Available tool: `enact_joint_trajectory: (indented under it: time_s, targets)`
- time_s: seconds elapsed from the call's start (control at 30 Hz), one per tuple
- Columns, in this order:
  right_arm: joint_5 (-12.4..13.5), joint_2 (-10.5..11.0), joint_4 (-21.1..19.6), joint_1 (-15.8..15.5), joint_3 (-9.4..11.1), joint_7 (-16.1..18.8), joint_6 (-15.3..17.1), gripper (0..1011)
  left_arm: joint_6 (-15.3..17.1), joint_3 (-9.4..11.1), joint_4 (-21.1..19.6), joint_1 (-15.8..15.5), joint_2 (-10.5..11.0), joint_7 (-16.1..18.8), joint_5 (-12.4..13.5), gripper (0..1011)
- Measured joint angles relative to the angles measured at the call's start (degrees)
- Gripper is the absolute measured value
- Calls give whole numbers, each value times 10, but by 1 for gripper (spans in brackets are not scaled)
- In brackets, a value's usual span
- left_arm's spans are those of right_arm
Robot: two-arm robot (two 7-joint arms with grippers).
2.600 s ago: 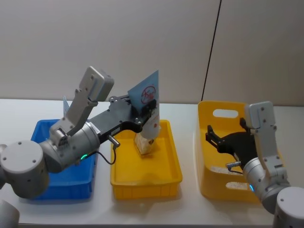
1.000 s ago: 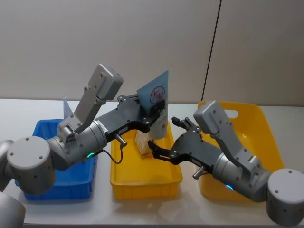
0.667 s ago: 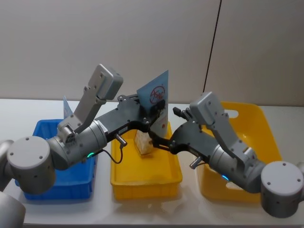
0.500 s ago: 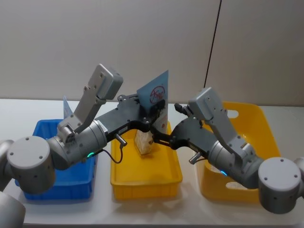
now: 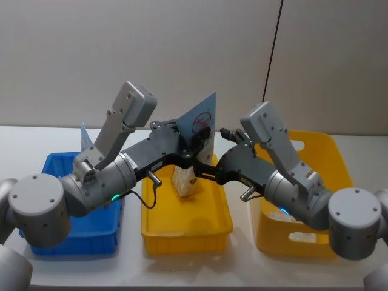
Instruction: Bimanual collaborative sorting of washing and personal care products
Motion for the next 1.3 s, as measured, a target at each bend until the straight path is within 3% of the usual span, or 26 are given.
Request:
enact_joint_trajectory:
  time_s: [0.47, 1.0, 1.2, 1.3]
  targets:
    - [30, 2, 33, 28, -8, 48, -3, 978, 0, 0, 0, 0, 0, -1, 0, 252]
    - [44, 1, 55, 45, -20, 65, -8, 547, 0, 0, 0, 0, 0, 0, 0, 252]
    - [47, 1, 57, 46, -22, 65, -8, 457, 0, 0, 0, 0, 0, 0, 0, 253]
    - [48, 0, 57, 46, -23, 63, -8, 419, 0, 0, 0, 0, 0, 0, 0, 310]
